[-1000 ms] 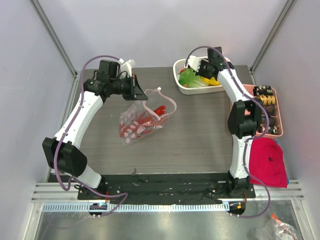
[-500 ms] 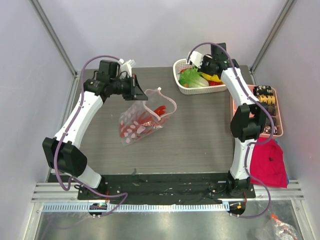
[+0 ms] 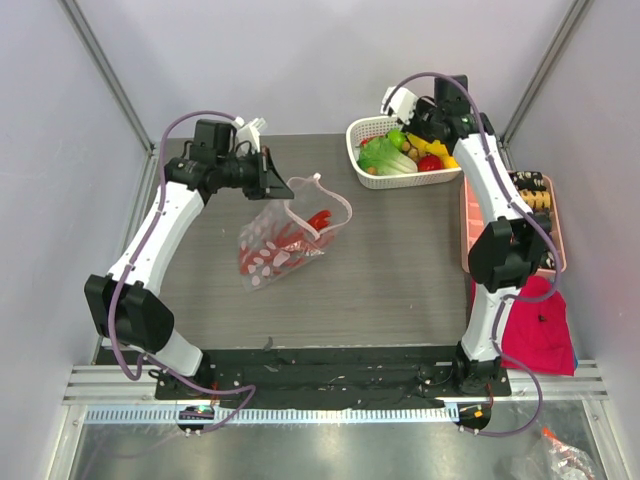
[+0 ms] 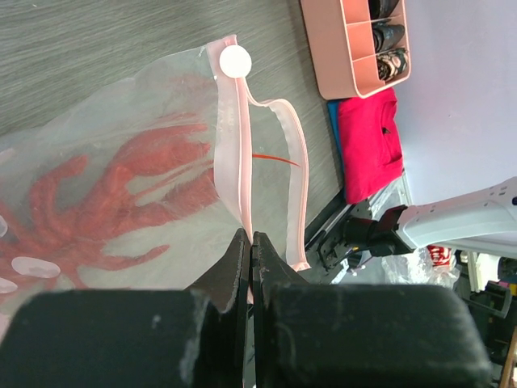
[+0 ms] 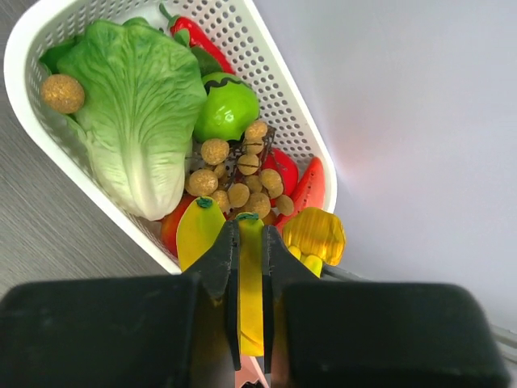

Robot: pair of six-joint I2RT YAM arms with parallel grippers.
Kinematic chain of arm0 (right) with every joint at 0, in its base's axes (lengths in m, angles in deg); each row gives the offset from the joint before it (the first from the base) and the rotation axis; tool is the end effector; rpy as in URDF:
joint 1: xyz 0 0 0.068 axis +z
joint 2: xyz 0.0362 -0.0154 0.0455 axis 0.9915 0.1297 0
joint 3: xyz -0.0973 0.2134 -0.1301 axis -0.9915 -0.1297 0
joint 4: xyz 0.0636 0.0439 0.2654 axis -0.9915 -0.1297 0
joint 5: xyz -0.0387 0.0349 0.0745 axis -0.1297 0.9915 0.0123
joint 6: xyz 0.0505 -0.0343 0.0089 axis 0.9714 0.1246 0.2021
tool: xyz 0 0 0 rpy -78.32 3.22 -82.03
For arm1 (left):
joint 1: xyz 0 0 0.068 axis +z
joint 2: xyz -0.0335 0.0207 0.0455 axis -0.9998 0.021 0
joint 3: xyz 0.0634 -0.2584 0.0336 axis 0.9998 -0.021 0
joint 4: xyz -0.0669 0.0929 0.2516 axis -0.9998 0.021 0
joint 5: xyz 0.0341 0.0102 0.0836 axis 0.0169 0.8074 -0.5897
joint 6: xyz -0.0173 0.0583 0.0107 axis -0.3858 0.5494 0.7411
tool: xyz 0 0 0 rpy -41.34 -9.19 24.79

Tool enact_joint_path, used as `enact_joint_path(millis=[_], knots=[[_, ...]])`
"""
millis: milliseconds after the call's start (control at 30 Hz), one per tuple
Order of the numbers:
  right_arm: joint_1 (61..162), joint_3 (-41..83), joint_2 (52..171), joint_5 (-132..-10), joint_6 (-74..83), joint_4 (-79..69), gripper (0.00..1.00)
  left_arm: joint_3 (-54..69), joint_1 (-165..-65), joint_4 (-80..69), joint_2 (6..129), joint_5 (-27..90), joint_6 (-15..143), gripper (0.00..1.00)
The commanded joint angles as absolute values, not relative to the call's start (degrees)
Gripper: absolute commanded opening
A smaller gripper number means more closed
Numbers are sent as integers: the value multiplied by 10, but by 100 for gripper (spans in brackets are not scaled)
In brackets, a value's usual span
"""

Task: Place the food in the zip-top bag and seal the zipper
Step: Pick up the fake fruit from the bin.

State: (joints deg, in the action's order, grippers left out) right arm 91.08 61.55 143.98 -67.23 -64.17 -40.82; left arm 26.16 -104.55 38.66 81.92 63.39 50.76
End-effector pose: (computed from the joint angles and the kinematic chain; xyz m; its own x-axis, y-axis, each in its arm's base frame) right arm 0.4759 0.0805 0.3537 0.0044 -0.8722 -0.4891 -0.6303 0.3774 -0.6785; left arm 0.3383 -0.1265 0.3673 -0.8503 -0.0897 -0.5186 0.3580 0.6237 -0.6948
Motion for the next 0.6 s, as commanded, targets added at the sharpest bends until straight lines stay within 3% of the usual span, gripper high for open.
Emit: enact_joint_path(millis=[0, 567], knots=[[910, 653, 1382, -645, -608, -396, 1, 259, -1035, 344, 817, 660, 489, 0], [960, 589, 1225, -515, -520, -411, 1, 243, -1011, 316, 817, 679, 468, 0]])
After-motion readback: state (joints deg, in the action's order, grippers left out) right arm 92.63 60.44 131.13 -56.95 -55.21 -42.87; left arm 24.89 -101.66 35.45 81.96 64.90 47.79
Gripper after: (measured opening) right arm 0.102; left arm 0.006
